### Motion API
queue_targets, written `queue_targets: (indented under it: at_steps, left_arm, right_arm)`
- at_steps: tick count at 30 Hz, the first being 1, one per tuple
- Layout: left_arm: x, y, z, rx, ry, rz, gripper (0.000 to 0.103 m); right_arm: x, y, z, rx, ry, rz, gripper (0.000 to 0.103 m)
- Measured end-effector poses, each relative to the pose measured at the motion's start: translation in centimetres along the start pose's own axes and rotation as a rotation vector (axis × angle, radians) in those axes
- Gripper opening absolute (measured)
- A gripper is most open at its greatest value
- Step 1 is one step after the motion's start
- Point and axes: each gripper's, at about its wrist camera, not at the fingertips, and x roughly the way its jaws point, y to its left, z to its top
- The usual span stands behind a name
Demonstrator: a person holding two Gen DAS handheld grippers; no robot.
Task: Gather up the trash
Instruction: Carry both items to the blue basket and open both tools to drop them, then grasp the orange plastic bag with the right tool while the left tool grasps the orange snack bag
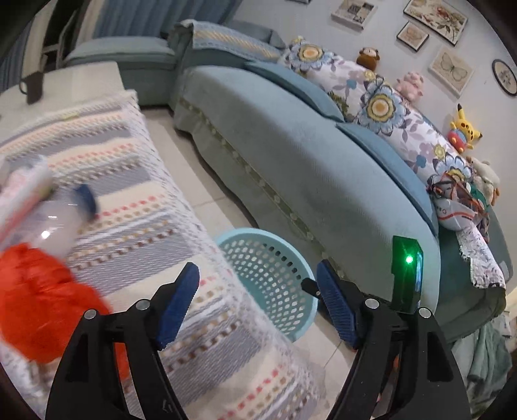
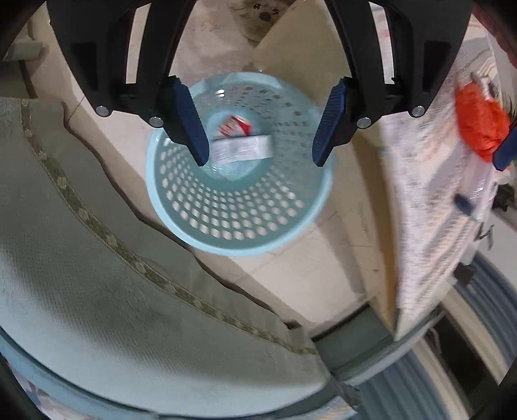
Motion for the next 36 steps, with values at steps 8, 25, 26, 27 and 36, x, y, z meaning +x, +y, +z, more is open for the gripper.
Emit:
queue_targets:
  at_steps: [8,25,26,27,36]
  left_arm:
    - [-11.4,3.5,-1.0,-0.030,-0.176,0.174,0.073]
    - [-23.2,23.9,-6.6,-0.344,-0.192,0.561,0.085]
    - [-22.9,24.3,-6.8,-0.342,-0.187,0.577,0.086]
    - [-22.7,24.6,-7.0,-0.341,-0.176,0.601,0.087]
    - [-18.3,28.2,-6.8,-0.412,-0.015,0.609,0.084]
  right_arm:
    - [-7.4,9.7,-0.6,-0.189,-0.146,0.147,0.063]
    - [-5.9,27.8,-6.5,-0.479,-0.185,0.257,0.073]
    - [-5.4,28.0,-6.8,-0.495,-0.180,0.230,0.073]
    - [-5.0,28.2,-7.0,-0.510,-0.175,0.212,0.073]
    - [-1.8,28.8,-7.2,-0.528,-0.082,0.168,0.081]
